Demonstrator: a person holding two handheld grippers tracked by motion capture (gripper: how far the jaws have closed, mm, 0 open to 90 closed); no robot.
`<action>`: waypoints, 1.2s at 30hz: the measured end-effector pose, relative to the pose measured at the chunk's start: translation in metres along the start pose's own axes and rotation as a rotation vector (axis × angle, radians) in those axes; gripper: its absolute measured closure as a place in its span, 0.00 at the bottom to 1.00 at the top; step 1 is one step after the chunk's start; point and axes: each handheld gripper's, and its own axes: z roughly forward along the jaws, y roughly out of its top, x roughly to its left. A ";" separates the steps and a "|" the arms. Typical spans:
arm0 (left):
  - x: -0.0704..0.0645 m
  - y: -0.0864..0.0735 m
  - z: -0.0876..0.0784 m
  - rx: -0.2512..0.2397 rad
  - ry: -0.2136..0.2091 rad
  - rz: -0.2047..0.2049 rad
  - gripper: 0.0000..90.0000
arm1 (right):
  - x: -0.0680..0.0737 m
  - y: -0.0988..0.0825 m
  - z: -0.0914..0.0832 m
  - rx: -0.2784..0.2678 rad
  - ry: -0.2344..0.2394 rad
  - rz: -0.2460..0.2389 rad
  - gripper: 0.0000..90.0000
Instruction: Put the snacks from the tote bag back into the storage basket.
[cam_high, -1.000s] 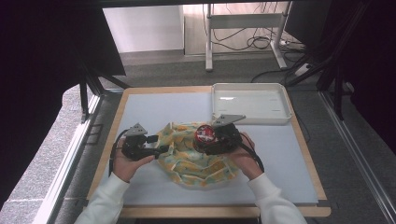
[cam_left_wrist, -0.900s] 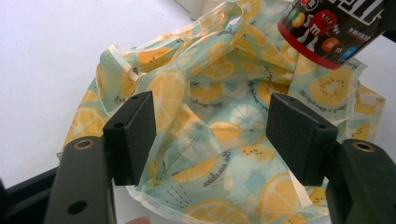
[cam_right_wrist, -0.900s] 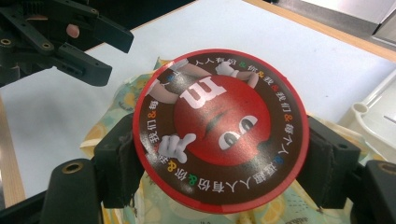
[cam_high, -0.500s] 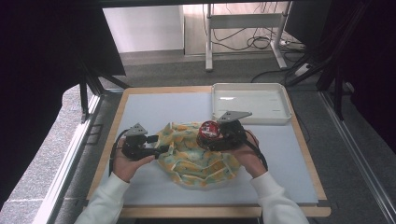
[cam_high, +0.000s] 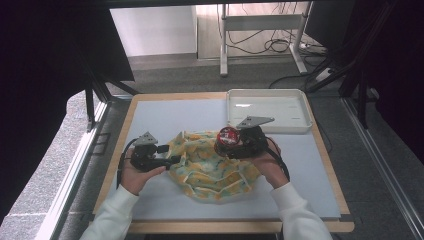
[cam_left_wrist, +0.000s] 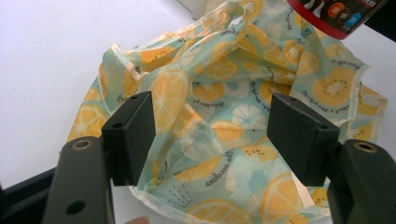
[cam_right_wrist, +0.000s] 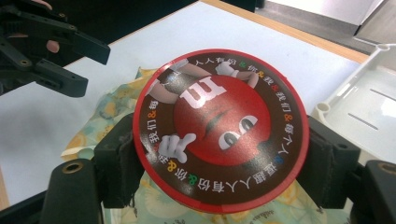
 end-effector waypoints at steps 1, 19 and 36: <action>0.000 0.000 0.000 0.000 0.000 0.000 0.36 | 0.000 0.000 0.000 0.000 0.000 0.001 0.28; 0.001 0.000 -0.001 -0.007 -0.004 -0.007 0.36 | -0.010 -0.001 -0.006 -0.019 -0.030 0.031 0.28; 0.003 -0.001 0.000 -0.008 -0.028 -0.026 0.35 | -0.016 -0.002 -0.008 -0.022 -0.045 0.047 0.28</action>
